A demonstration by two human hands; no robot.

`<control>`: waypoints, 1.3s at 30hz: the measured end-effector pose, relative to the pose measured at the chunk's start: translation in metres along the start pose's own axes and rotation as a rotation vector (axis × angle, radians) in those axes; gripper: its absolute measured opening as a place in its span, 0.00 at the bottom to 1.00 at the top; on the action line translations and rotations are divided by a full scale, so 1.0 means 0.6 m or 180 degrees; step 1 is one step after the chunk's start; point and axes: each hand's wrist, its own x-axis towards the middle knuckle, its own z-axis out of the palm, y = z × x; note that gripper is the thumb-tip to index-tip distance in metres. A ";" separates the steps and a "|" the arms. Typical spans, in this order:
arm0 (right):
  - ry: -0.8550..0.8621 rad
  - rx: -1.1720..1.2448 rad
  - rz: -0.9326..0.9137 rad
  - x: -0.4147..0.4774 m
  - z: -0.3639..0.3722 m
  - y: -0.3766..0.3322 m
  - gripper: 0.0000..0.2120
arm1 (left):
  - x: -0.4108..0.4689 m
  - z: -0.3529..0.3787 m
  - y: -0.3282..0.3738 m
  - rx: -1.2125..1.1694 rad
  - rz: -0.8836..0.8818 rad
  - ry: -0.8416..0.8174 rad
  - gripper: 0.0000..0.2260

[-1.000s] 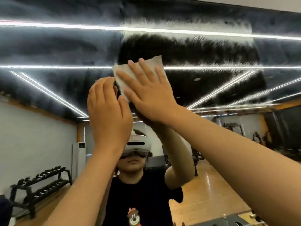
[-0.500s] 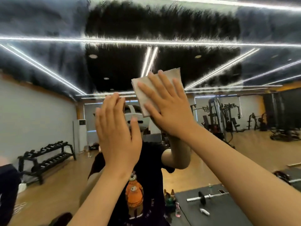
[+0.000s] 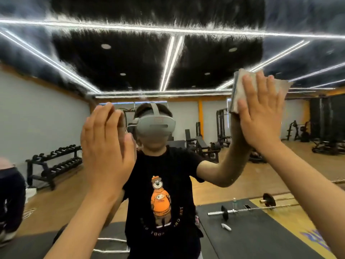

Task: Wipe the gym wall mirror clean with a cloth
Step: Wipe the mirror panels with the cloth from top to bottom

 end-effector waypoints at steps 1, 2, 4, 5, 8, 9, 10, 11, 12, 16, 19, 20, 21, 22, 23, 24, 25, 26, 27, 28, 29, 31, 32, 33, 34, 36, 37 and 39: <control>0.0043 0.0042 0.0173 -0.006 0.003 -0.021 0.27 | 0.000 0.000 0.000 0.0003 0.0014 0.0025 0.21; 0.0058 0.0098 0.0282 -0.014 0.006 -0.046 0.27 | -0.001 0.000 0.000 -0.0001 0.0025 0.0054 0.21; 0.0079 0.0189 0.0136 -0.032 0.015 -0.109 0.27 | -0.001 -0.002 0.002 -0.0086 0.0010 0.0107 0.22; 0.0102 0.0193 -0.0082 -0.042 0.020 -0.147 0.27 | -0.002 -0.003 0.003 -0.0163 -0.0010 0.0126 0.23; 0.0123 0.0174 -0.0890 -0.070 0.045 -0.259 0.25 | -0.002 -0.004 -0.001 -0.0443 -0.0060 0.0264 0.23; 0.0071 0.0183 -0.1134 -0.079 0.052 -0.290 0.25 | -0.003 -0.004 -0.005 -0.0567 -0.0101 0.0348 0.22; 0.0015 0.0191 -0.1345 -0.088 0.057 -0.312 0.25 | -0.003 -0.005 -0.009 -0.0714 -0.0188 0.0444 0.21; -0.0028 0.0189 -0.1512 -0.097 0.061 -0.324 0.25 | -0.003 -0.005 -0.012 -0.0862 -0.0320 0.0544 0.21; -0.0064 0.0170 -0.1633 -0.104 0.063 -0.328 0.25 | -0.003 -0.007 -0.013 -0.0982 -0.0467 0.0634 0.20; -0.0245 0.0021 -0.2272 -0.126 0.061 -0.280 0.26 | -0.004 -0.009 -0.010 -0.0954 -0.0564 0.0647 0.18; -0.0279 -0.0200 -0.2464 -0.123 0.050 -0.201 0.26 | -0.003 -0.007 -0.011 -0.0680 -0.0355 0.0490 0.18; -0.0257 -0.0267 -0.2364 -0.116 0.045 -0.170 0.26 | -0.003 -0.006 -0.011 -0.0600 -0.0324 0.0432 0.17; -0.0249 -0.0310 -0.2215 -0.107 0.039 -0.137 0.26 | -0.003 -0.006 -0.010 -0.0532 -0.0302 0.0382 0.17; -0.0254 -0.0327 -0.2040 -0.095 0.033 -0.105 0.26 | -0.004 -0.006 -0.010 -0.0487 -0.0284 0.0353 0.17; -0.0248 -0.0319 -0.1840 -0.083 0.025 -0.074 0.26 | -0.004 -0.006 -0.009 -0.0468 -0.0268 0.0344 0.17; -0.0244 -0.0286 -0.1605 -0.070 0.018 -0.046 0.26 | -0.004 -0.006 -0.008 -0.0466 -0.0262 0.0343 0.17; -0.0254 -0.0231 -0.1335 -0.057 0.010 -0.022 0.27 | -0.003 -0.006 -0.008 -0.0469 -0.0266 0.0341 0.17; -0.0274 -0.0172 -0.1055 -0.047 0.004 -0.003 0.27 | -0.003 -0.006 -0.008 -0.0471 -0.0276 0.0342 0.17; -0.0266 -0.0119 -0.0805 -0.041 -0.001 0.008 0.27 | -0.004 -0.004 -0.008 -0.0467 -0.0281 0.0354 0.17; -0.0212 -0.0078 -0.0616 -0.041 -0.002 0.012 0.27 | -0.005 -0.003 -0.008 -0.0454 -0.0282 0.0369 0.17; -0.0130 -0.0049 -0.0483 -0.046 0.001 0.009 0.27 | -0.006 -0.002 -0.009 -0.0435 -0.0279 0.0379 0.17; 0.0010 0.0011 -0.0295 -0.070 0.011 -0.007 0.27 | -0.007 0.000 -0.011 -0.0403 -0.0281 0.0378 0.17; 0.0057 0.0041 -0.0239 -0.088 0.015 -0.015 0.27 | -0.008 0.000 -0.012 -0.0392 -0.0293 0.0374 0.17; 0.0076 0.0057 -0.0223 -0.111 0.020 -0.020 0.27 | -0.007 -0.001 -0.012 -0.0385 -0.0305 0.0370 0.17; 0.0057 0.0056 -0.0252 -0.138 0.025 -0.022 0.27 | -0.008 -0.001 -0.011 -0.0377 -0.0309 0.0372 0.16; -0.0040 0.0019 -0.0384 -0.208 0.034 -0.020 0.27 | -0.007 -0.004 -0.006 -0.0346 -0.0277 0.0388 0.16; -0.0088 -0.0002 -0.0464 -0.247 0.040 -0.016 0.27 | -0.006 -0.006 -0.004 -0.0324 -0.0260 0.0388 0.16; -0.0233 -0.0055 -0.0683 -0.326 0.051 -0.007 0.27 | -0.004 -0.007 -0.001 -0.0267 -0.0238 0.0369 0.16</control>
